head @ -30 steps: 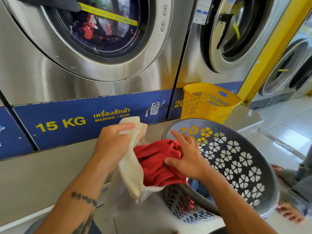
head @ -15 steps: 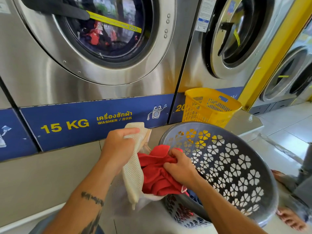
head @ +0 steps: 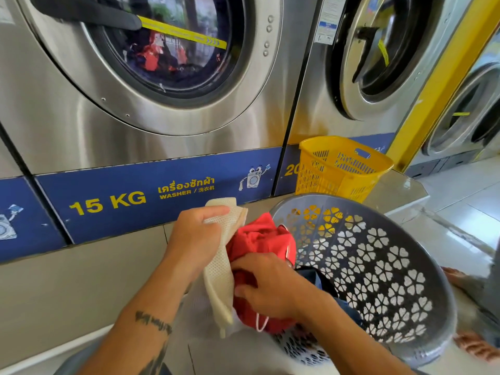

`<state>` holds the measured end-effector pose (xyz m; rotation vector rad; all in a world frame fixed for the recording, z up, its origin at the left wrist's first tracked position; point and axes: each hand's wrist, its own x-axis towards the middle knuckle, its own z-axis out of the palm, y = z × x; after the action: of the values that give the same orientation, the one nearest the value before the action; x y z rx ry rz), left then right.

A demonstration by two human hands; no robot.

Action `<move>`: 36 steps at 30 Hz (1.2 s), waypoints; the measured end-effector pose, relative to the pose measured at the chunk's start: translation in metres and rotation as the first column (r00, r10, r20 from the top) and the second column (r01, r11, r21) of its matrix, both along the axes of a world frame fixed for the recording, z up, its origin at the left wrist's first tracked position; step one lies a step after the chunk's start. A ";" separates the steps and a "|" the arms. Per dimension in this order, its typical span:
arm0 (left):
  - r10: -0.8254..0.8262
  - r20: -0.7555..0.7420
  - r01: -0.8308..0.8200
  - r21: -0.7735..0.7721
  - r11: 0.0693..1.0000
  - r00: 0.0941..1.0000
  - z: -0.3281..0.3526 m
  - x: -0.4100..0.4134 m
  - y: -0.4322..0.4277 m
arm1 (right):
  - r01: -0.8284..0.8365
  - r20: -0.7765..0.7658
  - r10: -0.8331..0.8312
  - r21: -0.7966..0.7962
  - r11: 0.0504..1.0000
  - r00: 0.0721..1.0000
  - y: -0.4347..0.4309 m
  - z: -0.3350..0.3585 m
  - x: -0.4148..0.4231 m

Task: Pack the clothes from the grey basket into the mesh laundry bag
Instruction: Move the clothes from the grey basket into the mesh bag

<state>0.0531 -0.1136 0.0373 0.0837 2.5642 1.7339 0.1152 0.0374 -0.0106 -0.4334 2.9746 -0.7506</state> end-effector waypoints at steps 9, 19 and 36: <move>-0.008 -0.006 0.008 0.004 1.000 1.000 0.003 0.002 0.002 | 0.574 0.327 -0.475 -0.387 0.722 0.817 0.065 -0.015 -0.013; -0.040 0.004 0.040 -0.040 0.998 0.999 0.001 0.007 0.007 | 0.549 0.042 -0.562 -0.283 0.786 0.826 0.038 -0.020 -0.013; -0.022 -0.032 0.020 -0.054 0.998 0.999 0.000 0.003 -0.001 | 0.017 0.015 -0.020 0.176 0.984 1.000 0.011 -0.011 0.001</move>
<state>0.0565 -0.1143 0.0373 0.1373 2.6211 1.6690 0.1165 0.0484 -0.0218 -0.3871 2.9985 -0.4831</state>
